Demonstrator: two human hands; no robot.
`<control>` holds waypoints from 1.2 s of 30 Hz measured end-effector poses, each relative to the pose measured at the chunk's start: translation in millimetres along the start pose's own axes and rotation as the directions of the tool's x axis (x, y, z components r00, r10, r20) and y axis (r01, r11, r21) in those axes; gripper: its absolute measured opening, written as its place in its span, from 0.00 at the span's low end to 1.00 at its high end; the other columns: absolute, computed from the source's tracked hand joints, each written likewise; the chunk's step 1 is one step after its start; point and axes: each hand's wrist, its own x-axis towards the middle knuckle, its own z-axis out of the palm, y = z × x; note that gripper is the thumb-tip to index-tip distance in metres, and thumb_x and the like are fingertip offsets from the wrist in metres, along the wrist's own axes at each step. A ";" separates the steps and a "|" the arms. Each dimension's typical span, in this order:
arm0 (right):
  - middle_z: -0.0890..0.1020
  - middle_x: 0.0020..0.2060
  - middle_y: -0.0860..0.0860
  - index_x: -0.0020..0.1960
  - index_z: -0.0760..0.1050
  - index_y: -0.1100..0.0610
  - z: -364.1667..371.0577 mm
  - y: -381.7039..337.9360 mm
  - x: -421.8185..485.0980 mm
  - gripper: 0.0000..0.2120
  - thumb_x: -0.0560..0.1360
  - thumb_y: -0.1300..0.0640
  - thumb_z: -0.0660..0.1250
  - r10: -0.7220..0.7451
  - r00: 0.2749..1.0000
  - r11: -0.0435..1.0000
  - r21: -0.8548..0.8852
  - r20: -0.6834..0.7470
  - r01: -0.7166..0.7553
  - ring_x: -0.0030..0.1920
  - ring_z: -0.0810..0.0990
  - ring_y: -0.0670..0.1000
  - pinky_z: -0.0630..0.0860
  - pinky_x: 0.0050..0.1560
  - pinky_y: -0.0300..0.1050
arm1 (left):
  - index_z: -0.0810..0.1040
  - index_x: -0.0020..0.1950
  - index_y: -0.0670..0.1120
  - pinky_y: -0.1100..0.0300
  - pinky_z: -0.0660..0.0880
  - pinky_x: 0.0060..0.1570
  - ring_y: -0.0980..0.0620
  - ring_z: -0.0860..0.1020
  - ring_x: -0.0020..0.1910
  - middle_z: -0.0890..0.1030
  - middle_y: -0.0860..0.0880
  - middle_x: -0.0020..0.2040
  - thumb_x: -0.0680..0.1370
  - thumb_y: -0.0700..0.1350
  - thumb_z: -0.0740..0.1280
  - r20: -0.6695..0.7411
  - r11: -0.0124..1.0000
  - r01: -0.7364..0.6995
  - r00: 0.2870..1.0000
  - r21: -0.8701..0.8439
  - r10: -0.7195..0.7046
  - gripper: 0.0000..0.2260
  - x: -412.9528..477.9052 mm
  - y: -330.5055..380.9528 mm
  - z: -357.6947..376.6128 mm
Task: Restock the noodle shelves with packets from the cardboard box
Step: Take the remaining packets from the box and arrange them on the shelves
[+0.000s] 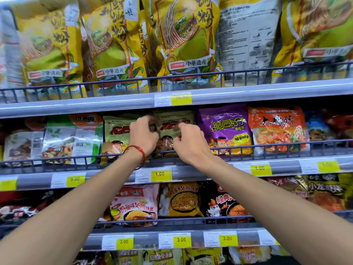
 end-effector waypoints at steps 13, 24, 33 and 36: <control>0.80 0.48 0.54 0.52 0.73 0.56 46.1 -62.1 11.5 0.23 0.74 0.36 0.65 0.102 0.973 0.994 0.015 0.205 -0.108 0.47 0.78 0.58 0.76 0.47 0.51 | 0.70 0.62 0.39 0.52 0.69 0.54 0.40 0.72 0.60 0.73 0.40 0.61 0.73 0.46 0.75 0.033 0.973 0.143 0.988 0.180 -0.151 0.23 -12.5 -89.2 -69.3; 0.75 0.43 0.53 0.37 0.66 0.54 60.5 -81.0 26.9 0.25 0.68 0.36 0.74 0.164 0.939 0.986 -0.011 0.303 -0.169 0.44 0.75 0.56 0.68 0.39 0.47 | 0.75 0.55 0.41 0.51 0.77 0.46 0.41 0.77 0.49 0.79 0.41 0.51 0.74 0.51 0.73 0.225 0.942 0.068 0.963 0.330 -0.148 0.17 11.0 -91.0 -73.5; 0.76 0.57 0.56 0.68 0.69 0.65 62.9 -71.8 36.0 0.39 0.71 0.36 0.72 0.169 0.916 0.984 -0.004 0.364 -0.180 0.55 0.76 0.56 0.69 0.49 0.44 | 0.76 0.51 0.45 0.52 0.71 0.47 0.39 0.76 0.54 0.78 0.43 0.50 0.77 0.49 0.67 0.233 0.850 -0.048 0.968 0.525 -0.089 0.09 13.6 -80.1 -68.2; 0.76 0.45 0.51 0.53 0.75 0.61 65.1 -66.8 37.8 0.30 0.69 0.35 0.73 0.157 0.920 0.985 0.012 0.358 -0.173 0.46 0.75 0.54 0.69 0.41 0.43 | 0.76 0.49 0.43 0.52 0.77 0.49 0.40 0.78 0.51 0.80 0.42 0.49 0.76 0.49 0.69 0.262 0.894 -0.014 0.958 0.448 -0.116 0.10 17.1 -82.1 -67.1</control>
